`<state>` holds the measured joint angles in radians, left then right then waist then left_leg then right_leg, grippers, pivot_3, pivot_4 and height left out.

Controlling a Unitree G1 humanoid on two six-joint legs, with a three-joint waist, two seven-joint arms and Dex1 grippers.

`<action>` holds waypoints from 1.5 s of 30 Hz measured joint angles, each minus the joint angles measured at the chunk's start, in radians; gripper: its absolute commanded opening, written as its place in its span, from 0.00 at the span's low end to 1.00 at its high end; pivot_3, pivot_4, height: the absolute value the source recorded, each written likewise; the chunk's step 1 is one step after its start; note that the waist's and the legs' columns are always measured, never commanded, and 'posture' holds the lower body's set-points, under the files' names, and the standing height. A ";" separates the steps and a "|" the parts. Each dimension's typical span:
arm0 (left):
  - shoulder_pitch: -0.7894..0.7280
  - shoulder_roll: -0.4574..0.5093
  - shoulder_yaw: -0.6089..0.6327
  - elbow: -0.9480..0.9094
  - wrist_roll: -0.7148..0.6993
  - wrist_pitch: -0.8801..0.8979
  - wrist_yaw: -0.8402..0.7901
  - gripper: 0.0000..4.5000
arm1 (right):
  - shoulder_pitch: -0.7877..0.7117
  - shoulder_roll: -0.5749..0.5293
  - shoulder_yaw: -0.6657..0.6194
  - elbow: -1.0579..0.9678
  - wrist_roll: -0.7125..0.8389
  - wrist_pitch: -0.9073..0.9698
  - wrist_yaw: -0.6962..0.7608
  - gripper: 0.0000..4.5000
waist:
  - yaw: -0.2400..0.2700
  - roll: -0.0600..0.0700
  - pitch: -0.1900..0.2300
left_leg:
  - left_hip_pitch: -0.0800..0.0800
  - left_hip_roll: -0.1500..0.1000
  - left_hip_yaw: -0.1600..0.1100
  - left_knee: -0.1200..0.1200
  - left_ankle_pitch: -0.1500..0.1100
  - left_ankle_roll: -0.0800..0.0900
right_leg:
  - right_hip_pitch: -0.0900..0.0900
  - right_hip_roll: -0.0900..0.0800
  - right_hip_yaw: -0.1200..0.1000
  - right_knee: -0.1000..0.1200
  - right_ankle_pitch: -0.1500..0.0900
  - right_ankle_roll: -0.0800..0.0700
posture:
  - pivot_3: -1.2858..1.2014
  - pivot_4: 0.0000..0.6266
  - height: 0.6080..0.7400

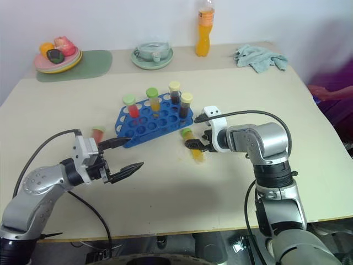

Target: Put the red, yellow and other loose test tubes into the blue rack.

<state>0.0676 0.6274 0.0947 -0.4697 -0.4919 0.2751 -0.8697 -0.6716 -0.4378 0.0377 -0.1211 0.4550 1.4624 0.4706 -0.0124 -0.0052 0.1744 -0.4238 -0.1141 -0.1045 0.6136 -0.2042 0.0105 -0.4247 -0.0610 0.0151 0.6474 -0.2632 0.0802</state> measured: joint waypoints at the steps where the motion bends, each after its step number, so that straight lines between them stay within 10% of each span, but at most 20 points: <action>1: 0.002 0.000 0.000 -0.004 0.000 0.003 0.003 1.00 | 0.000 -0.005 0.005 0.006 0.000 -0.010 0.001 0.99 | 0.001 0.000 0.000 | 0.000 0.000 0.000 0.000 0.000 0.000 | 0.000 0.000 0.000 0.000 0.000 0.000 | 0.52 0.24 1.00; 9: -0.001 0.003 0.002 -0.021 -0.002 0.030 0.030 1.00 | -0.001 -0.024 0.071 0.017 -0.013 -0.075 0.009 0.99 | -0.002 -0.002 -0.001 | 0.003 0.000 0.000 0.001 0.000 0.000 | 0.003 0.000 0.000 0.000 -0.001 -0.004 | 0.52 0.24 1.00; 18: -0.014 0.028 0.039 -0.045 -0.030 0.075 0.049 1.00 | 0.004 -0.033 0.128 0.030 -0.078 -0.166 -0.002 0.18 | -0.002 -0.002 -0.002 | 0.003 0.000 0.000 0.000 0.000 0.000 | 0.002 0.000 0.000 0.000 0.000 -0.002 | 0.52 0.24 1.00; 32: -0.042 0.025 0.042 -0.008 -0.043 0.087 0.030 1.00 | 0.180 -0.020 0.004 -0.164 0.098 -0.614 0.333 0.18 | 0.001 -0.002 0.000 | 0.002 0.001 0.000 -0.001 0.000 0.000 | 0.001 0.000 -0.001 0.000 0.001 0.000 | 0.52 0.24 1.00; 45: 0.026 -0.094 0.200 0.204 -0.077 -0.072 0.045 1.00 | 0.120 0.454 -0.006 0.226 -0.008 -1.368 0.350 0.18 | 0.002 -0.002 -0.001 | 0.003 0.000 0.000 -0.001 0.001 -0.002 | -0.001 0.001 -0.001 0.002 0.002 0.000 | 0.52 0.24 1.00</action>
<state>0.0935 0.5333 0.2943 -0.2662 -0.5694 0.2032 -0.8250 -0.5512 0.0166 0.0318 0.1052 0.4468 0.0946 0.8206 -0.0104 -0.0072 0.1738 -0.4207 -0.1138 -0.1044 0.6127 -0.2033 0.0088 -0.4255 -0.0599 0.0146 0.6490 -0.2616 0.0801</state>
